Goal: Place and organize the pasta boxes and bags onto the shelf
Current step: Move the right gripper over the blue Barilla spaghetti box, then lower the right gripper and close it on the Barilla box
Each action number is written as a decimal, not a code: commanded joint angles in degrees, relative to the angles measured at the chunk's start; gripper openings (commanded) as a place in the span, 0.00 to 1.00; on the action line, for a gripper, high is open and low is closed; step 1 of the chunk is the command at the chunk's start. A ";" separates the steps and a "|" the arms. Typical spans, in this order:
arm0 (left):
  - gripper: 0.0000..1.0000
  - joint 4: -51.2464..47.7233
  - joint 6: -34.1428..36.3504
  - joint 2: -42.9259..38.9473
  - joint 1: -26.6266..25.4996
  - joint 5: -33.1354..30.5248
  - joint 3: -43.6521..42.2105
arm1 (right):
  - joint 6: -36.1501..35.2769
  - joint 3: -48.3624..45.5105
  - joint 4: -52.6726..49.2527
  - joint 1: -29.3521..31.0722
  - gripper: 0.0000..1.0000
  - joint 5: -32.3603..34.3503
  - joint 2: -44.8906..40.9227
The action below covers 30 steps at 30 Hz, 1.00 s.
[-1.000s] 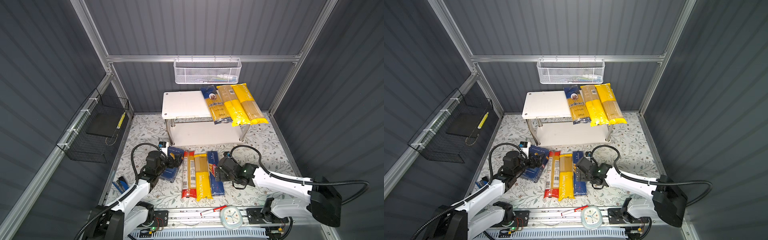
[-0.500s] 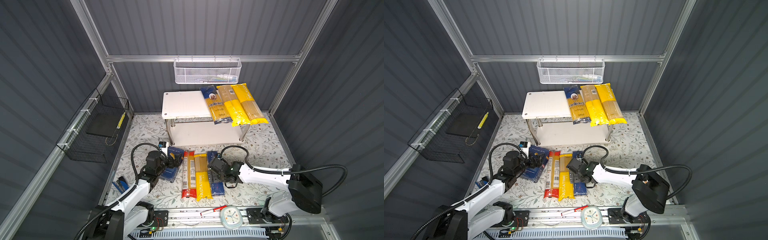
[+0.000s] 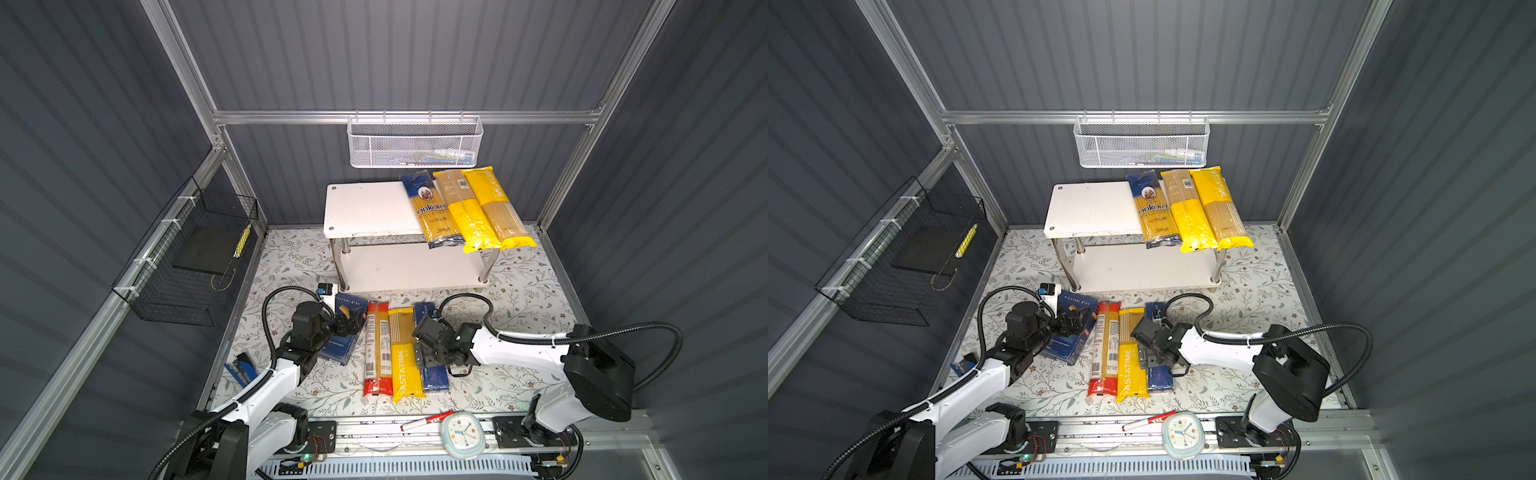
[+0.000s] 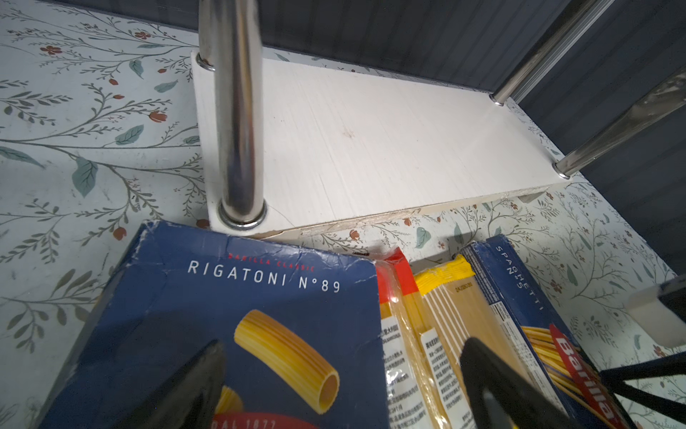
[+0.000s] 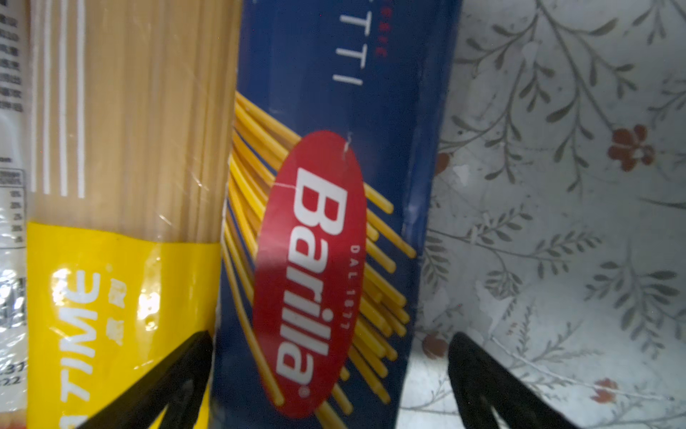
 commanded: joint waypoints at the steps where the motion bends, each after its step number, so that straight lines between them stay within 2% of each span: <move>1: 1.00 -0.34 0.36 -0.94 -0.10 0.57 1.00 | 1.20 -3.18 -1.93 -1.14 0.99 0.08 -3.95; 5: 1.00 -0.03 0.20 -0.80 -0.10 0.96 0.91 | -0.56 -7.79 2.49 -2.15 0.99 -1.75 -9.83; 8: 1.00 0.02 0.12 -0.61 -0.08 0.98 0.99 | -1.78 -9.28 6.93 -1.97 0.99 -4.85 -10.70; 15: 1.00 -0.11 0.07 -0.58 -0.10 0.76 1.00 | -4.03 -4.10 1.65 0.33 0.99 -2.47 -3.17; 20: 1.00 -0.18 0.22 -0.73 -0.10 0.71 0.95 | -2.86 -2.06 -0.85 1.28 0.99 -1.40 1.03; 30: 1.00 -0.11 0.14 -0.76 -0.10 0.75 0.98 | -0.39 -5.65 0.87 1.37 0.98 -2.38 0.83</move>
